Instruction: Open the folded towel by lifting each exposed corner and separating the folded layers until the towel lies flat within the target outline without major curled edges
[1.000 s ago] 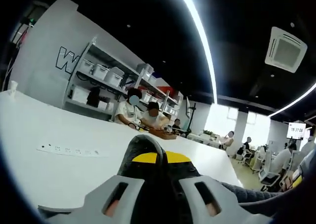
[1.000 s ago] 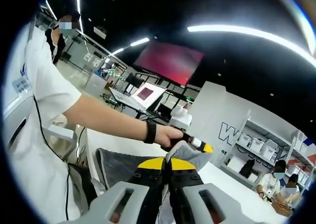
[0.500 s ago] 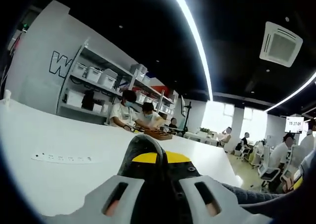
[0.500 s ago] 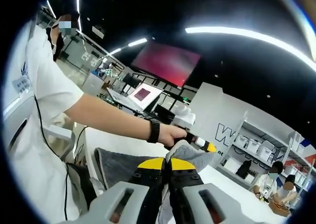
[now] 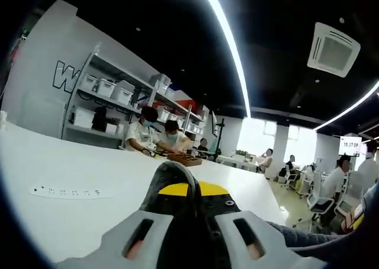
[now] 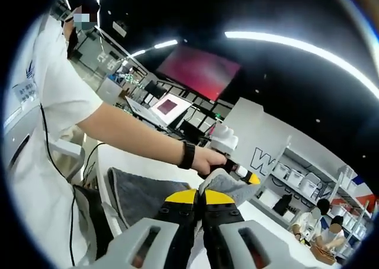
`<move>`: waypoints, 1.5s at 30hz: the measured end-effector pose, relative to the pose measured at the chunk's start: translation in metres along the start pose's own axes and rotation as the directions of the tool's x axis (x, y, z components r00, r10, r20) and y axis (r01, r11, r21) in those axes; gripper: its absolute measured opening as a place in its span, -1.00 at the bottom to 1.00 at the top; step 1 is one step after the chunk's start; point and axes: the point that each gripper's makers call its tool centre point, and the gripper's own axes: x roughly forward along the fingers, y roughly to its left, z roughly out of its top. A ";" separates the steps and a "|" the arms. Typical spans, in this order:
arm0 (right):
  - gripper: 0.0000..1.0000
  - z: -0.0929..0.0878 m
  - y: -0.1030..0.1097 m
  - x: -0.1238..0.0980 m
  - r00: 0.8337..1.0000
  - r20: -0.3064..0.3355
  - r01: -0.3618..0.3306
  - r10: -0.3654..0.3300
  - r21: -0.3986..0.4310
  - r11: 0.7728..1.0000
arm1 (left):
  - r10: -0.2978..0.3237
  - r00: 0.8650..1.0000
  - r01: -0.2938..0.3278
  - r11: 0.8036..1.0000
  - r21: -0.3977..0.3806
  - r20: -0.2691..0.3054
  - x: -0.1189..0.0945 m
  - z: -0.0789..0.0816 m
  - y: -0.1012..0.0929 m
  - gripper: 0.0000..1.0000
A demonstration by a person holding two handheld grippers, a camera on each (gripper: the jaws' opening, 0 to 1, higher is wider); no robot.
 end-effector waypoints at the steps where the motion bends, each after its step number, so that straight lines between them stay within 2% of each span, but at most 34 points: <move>1: -1.00 0.000 0.000 0.000 1.000 0.002 0.000 0.000 0.000 1.000 | -0.002 1.000 0.002 1.000 -0.002 -0.001 0.002 0.001 0.000 -0.97; 8: -1.00 -0.001 -0.007 -0.007 1.000 -0.004 0.026 -0.026 -0.016 1.000 | -0.033 0.999 0.033 0.999 -0.024 0.010 0.010 0.006 -0.010 -0.97; 18: -1.00 -0.007 -0.011 -0.016 0.998 -0.031 0.050 -0.051 -0.058 0.997 | -0.059 0.998 0.059 0.998 -0.014 -0.001 0.016 -0.002 -0.027 -0.97; 26: -1.00 -0.014 -0.018 -0.024 0.997 -0.036 0.073 -0.074 -0.045 0.996 | -0.085 0.996 0.085 0.996 -0.024 0.010 0.021 -0.004 -0.038 -0.97; 29: -1.00 -0.015 -0.020 -0.025 0.996 -0.040 0.082 -0.084 -0.045 0.996 | -0.095 0.995 0.096 0.994 -0.048 0.031 0.021 -0.003 -0.039 -0.97; 37: -1.00 -0.022 -0.026 -0.030 0.993 -0.049 0.110 -0.111 -0.033 0.993 | -0.089 0.996 0.089 0.994 -0.060 0.000 0.018 -0.017 -0.035 -0.97; 45: -1.00 -0.034 -0.029 -0.032 0.989 -0.079 0.121 -0.124 -0.034 0.992 | -0.079 0.997 0.080 0.995 -0.066 0.012 0.017 -0.028 -0.034 -0.97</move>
